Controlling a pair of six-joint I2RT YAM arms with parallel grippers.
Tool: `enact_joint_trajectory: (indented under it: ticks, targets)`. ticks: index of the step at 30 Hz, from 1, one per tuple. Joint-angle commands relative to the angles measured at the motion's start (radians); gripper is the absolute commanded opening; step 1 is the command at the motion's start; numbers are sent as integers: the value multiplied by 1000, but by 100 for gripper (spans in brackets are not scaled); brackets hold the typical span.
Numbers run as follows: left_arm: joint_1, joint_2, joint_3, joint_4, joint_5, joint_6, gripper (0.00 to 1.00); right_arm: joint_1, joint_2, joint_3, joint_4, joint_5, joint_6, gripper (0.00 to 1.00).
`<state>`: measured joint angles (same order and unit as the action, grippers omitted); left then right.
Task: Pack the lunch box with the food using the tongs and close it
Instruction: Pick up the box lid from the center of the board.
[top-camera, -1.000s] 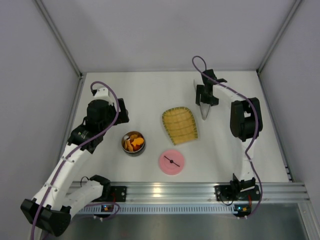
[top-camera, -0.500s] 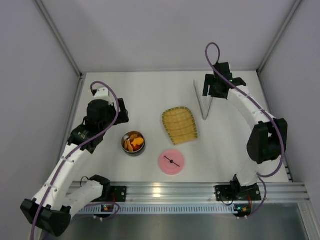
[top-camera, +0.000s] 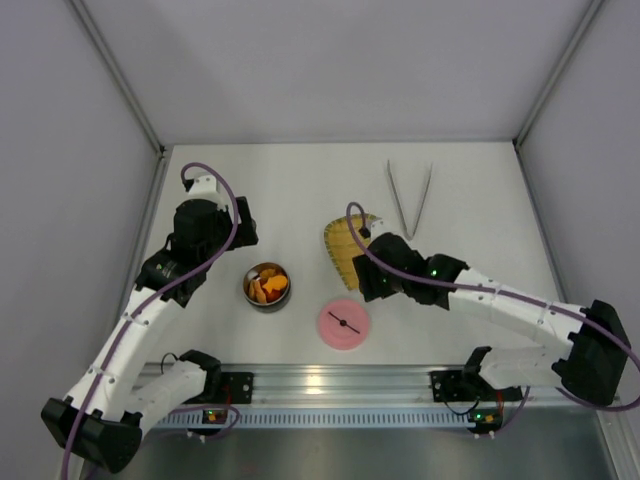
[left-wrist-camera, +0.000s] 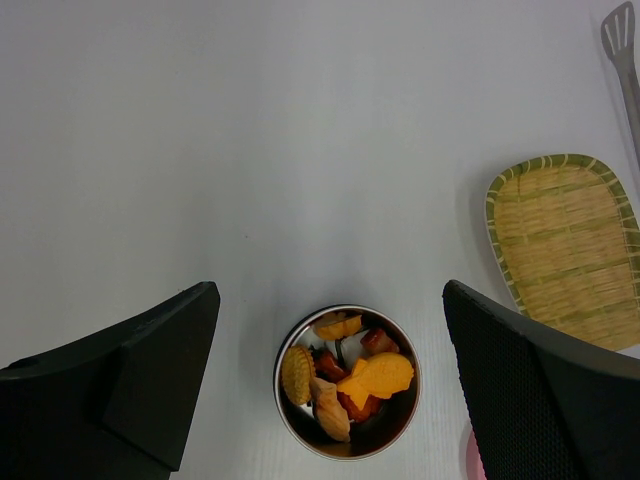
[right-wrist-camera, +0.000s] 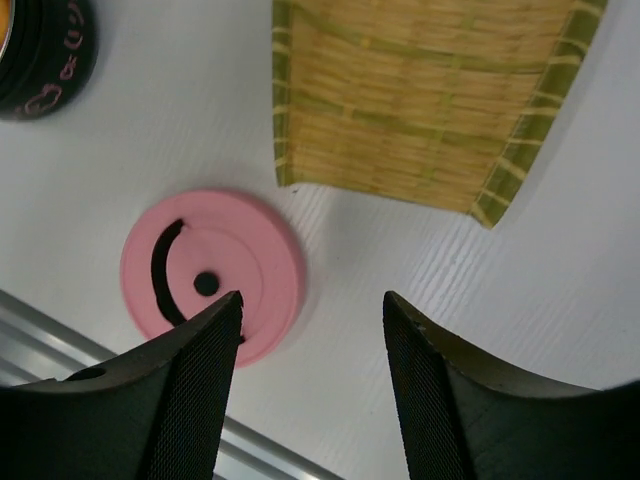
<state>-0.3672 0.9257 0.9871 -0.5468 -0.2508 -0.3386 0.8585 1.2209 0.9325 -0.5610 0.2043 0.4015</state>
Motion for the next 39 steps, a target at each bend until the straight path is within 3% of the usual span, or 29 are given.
enact_joint_trajectory:
  ticks: [1, 6, 12, 23, 32, 39]
  targets:
    - [7, -5, -2, 19, -2, 0, 99, 123, -70, -38, 62, 115, 72, 57]
    - [5, -7, -2, 21, -8, -2, 99, 281, -40, -69, 84, 164, 109, 56]
    - [5, -2, -2, 19, -7, -4, 99, 385, 60, -41, 102, 210, 122, 56]
    - [7, -2, -2, 18, -10, 0, 99, 425, 242, 15, 139, 234, 123, 56]
    - [5, -2, -2, 16, -25, -5, 99, 425, 307, 9, 173, 205, 146, 42]
    - [8, -39, -4, 8, -114, -46, 99, 425, 293, 11, 168, 199, 168, 11]
